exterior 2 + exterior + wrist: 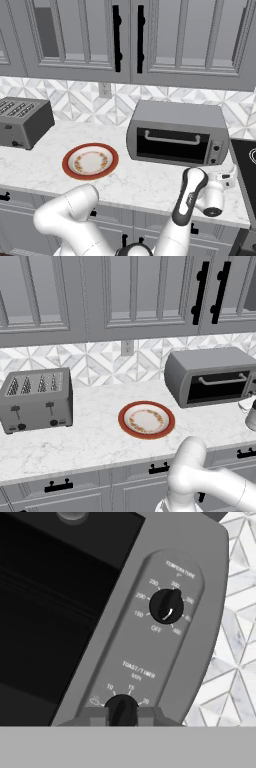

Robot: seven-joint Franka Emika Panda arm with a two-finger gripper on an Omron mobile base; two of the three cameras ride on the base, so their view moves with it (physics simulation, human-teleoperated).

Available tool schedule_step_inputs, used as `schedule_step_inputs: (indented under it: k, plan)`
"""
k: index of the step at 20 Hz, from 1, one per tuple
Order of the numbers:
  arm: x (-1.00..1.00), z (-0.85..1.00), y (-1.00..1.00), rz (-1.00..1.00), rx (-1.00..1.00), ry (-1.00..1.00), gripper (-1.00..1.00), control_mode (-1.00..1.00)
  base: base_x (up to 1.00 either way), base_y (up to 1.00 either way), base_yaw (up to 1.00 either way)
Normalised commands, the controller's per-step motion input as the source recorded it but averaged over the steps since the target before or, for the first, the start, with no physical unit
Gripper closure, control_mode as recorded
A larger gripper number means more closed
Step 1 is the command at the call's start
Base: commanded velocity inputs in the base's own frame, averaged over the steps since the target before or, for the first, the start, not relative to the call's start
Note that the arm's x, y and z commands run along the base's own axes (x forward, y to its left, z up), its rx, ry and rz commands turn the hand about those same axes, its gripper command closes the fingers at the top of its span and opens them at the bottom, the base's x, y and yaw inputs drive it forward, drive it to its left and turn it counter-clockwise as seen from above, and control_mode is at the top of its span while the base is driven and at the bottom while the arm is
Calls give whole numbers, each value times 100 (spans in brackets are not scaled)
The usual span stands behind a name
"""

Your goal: Pick up the kebab skewer and baguette bread, and place them inside the toaster oven. Close the toaster oven door and start by setting the timer.

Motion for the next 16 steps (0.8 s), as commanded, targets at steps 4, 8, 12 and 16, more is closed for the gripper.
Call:
schedule_step_inputs:
  k: [4, 8, 12, 16]
  plan:
    - [0, 17, 0, -4, 0, -3, 100, -100, 0, 0, 0]
    - [0, 19, 0, -4, 0, -4, 100, -100, 0, 0, 0]
    - [0, 20, 0, -2, 0, -4, 100, -100, 0, 0, 0]
    - [0, 18, 0, 0, 1, -3, 100, -100, 0, 0, 0]
